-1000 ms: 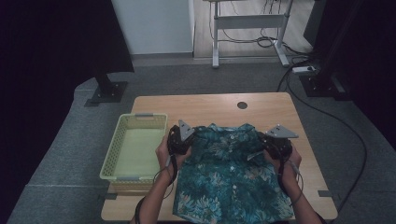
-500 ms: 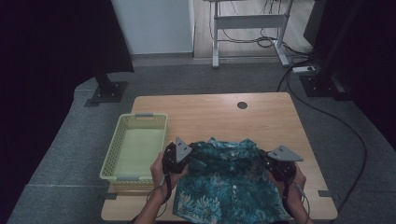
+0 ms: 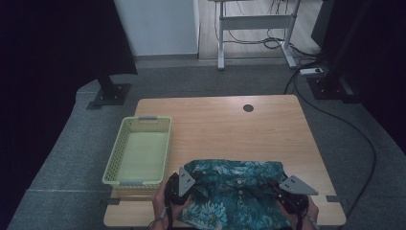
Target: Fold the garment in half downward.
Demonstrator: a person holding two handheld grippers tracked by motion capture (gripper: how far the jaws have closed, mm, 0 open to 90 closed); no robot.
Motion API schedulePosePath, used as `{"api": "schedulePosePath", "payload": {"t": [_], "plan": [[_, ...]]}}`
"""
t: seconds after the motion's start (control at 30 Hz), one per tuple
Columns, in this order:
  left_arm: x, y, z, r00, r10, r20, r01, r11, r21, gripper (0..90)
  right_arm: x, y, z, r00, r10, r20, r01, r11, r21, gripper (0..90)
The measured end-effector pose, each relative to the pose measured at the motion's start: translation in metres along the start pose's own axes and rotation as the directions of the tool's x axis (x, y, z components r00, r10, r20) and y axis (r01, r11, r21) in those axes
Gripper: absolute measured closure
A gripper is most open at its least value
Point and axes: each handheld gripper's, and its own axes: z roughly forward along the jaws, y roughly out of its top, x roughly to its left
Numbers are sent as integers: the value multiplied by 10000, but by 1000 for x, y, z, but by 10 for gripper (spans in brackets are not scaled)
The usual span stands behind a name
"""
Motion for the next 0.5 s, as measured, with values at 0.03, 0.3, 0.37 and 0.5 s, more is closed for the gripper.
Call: {"api": "schedulePosePath", "payload": {"t": [0.03,0.3,0.37,0.5], "plan": [[0,-2,1,9999,-105,92,104,9999,40,877,1,-3,0,10000,25,-31,-25,10000,37,871],[1,-5,7,9977,-448,515,439,9989,184,888,-5,-7,1,9995,235,-228,-231,9996,159,871],[2,-5,6,9966,-560,611,550,9983,186,890,-5,-7,0,9992,279,-296,-276,9996,116,871],[2,-8,4,9938,-775,802,758,9968,241,893,-4,-6,-3,9988,283,-410,-281,9996,63,871]]}}
